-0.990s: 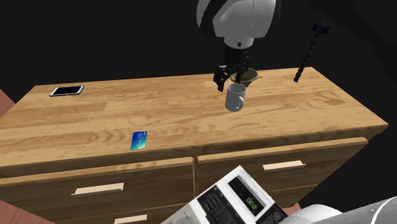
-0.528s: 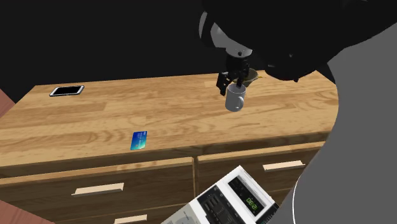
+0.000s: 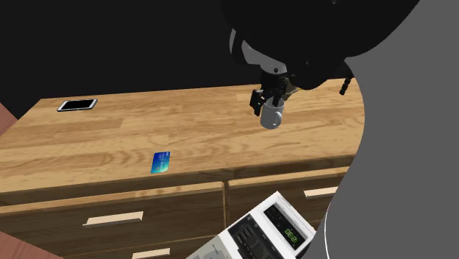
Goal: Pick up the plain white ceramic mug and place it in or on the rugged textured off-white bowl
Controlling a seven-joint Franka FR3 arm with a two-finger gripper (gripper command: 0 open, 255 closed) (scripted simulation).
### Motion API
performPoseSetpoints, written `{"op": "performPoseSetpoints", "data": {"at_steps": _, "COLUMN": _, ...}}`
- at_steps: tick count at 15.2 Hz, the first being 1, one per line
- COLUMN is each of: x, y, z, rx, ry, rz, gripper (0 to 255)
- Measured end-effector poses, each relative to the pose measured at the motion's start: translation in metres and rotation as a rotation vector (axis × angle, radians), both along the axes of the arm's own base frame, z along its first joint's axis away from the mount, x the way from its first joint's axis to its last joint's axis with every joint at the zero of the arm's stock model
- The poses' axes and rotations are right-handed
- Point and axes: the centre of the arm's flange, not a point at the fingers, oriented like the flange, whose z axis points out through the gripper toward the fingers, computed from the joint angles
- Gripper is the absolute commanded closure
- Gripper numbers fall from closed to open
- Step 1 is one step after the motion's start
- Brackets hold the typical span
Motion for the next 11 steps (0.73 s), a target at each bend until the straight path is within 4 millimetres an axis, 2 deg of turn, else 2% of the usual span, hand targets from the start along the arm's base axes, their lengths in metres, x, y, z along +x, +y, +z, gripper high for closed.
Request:
{"op": "performPoseSetpoints", "data": {"at_steps": 2, "x": -0.0001, "y": 0.0000, "z": -0.0001, "rx": 0.000, "ry": 0.000, "rz": 0.000, "gripper": 0}}
{"op": "performPoseSetpoints", "data": {"at_steps": 3, "x": -0.0001, "y": 0.0000, "z": -0.0002, "rx": 0.000, "ry": 0.000, "rz": 0.000, "gripper": 255}}
{"op": "performPoseSetpoints", "data": {"at_steps": 11, "x": 0.0001, "y": 0.0002, "z": 0.0000, "rx": 0.000, "ry": 0.000, "rz": 0.000, "gripper": 255}}
